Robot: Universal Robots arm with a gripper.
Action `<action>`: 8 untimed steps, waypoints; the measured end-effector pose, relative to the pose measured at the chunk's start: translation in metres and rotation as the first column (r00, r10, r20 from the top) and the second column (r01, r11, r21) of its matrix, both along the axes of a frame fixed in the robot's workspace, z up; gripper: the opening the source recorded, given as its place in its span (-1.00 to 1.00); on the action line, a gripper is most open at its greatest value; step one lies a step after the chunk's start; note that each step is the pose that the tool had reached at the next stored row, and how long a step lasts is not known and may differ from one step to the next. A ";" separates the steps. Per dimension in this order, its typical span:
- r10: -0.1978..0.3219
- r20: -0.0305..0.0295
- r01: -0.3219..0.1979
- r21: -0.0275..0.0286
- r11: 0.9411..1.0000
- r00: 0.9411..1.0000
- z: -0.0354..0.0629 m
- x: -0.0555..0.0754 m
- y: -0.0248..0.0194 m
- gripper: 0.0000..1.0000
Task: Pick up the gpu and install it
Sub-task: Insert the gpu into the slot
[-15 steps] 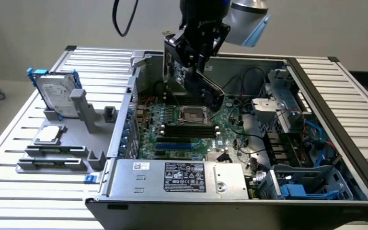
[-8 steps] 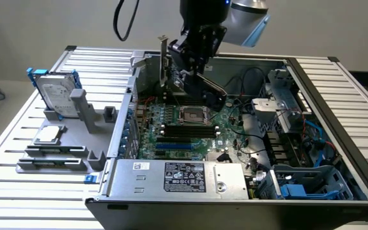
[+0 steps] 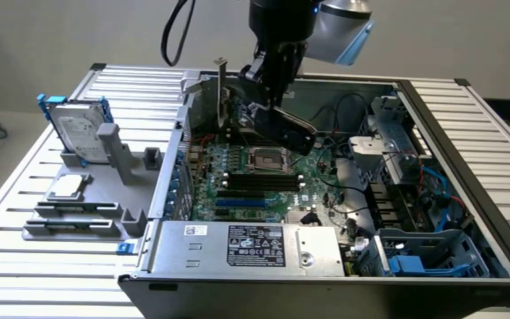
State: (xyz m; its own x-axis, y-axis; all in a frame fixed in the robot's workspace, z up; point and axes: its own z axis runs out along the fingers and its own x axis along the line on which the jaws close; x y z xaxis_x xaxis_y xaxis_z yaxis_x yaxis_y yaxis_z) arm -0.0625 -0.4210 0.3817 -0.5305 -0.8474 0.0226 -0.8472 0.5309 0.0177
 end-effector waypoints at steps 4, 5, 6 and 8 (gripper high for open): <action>0.072 0.001 -0.072 0.002 0.997 0.997 -0.0048 0.000 0.0000 -0.47; 0.091 0.001 -0.091 0.002 0.996 0.996 -0.0061 0.000 0.0000 -0.47; 0.110 0.001 -0.110 0.002 0.994 0.994 -0.0073 0.000 0.0000 -0.47; 0.145 0.001 -0.145 0.002 0.989 0.989 -0.0098 0.000 0.0000 -0.47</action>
